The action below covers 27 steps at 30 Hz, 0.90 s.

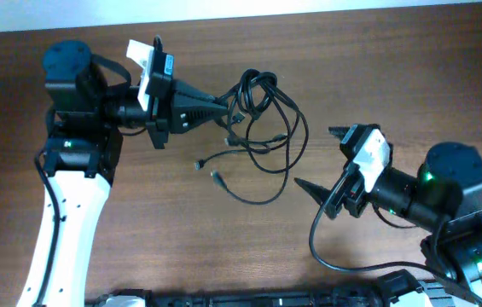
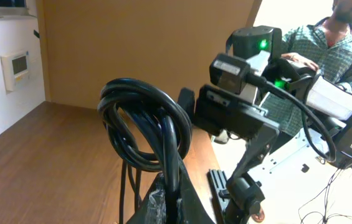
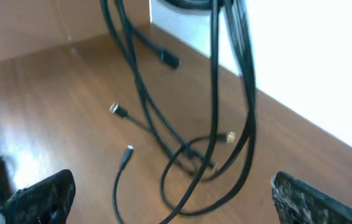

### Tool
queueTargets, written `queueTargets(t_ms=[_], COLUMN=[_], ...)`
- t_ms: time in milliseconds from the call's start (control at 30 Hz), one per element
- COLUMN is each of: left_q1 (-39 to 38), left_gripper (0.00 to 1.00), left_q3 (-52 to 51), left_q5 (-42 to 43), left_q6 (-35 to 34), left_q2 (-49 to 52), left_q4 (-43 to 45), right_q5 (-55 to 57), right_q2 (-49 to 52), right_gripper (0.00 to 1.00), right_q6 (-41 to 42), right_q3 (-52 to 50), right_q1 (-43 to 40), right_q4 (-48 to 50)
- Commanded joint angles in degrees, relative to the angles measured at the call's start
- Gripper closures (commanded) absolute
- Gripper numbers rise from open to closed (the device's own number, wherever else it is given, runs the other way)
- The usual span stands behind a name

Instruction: Untangle cables

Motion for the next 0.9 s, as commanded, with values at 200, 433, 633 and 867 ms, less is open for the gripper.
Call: queueTargets(t_ms=[200,433,633,867], left_q1=[-9.4,-13.3,-13.3,-13.2], left_gripper=[1.0,1.0,1.0,1.0], left_q3=[1.3,1.2,1.2,1.2], left_q5=[1.9,1.9,1.9,1.3], left_q6=[3.2,4.1,4.7,9.0], left_q2=[-0.2,-0.2,1.6,3.8], left_q4=[0.3,-0.3,-0.4,0.1], right_q5=[8.2,12.1,10.1,6.8], right_q2=[-0.3,-0.2,-0.3,-0.3], right_gripper=[0.01,0.01,0.0,0.0], right_q6=[-0.7,-0.7,-0.7,-0.7], right_q3=[1.4,1.4,1.4,1.4], right_q1=[-0.2,-0.2,-0.2,-0.2], right_q4=[11.7,13.7,15.0,14.4])
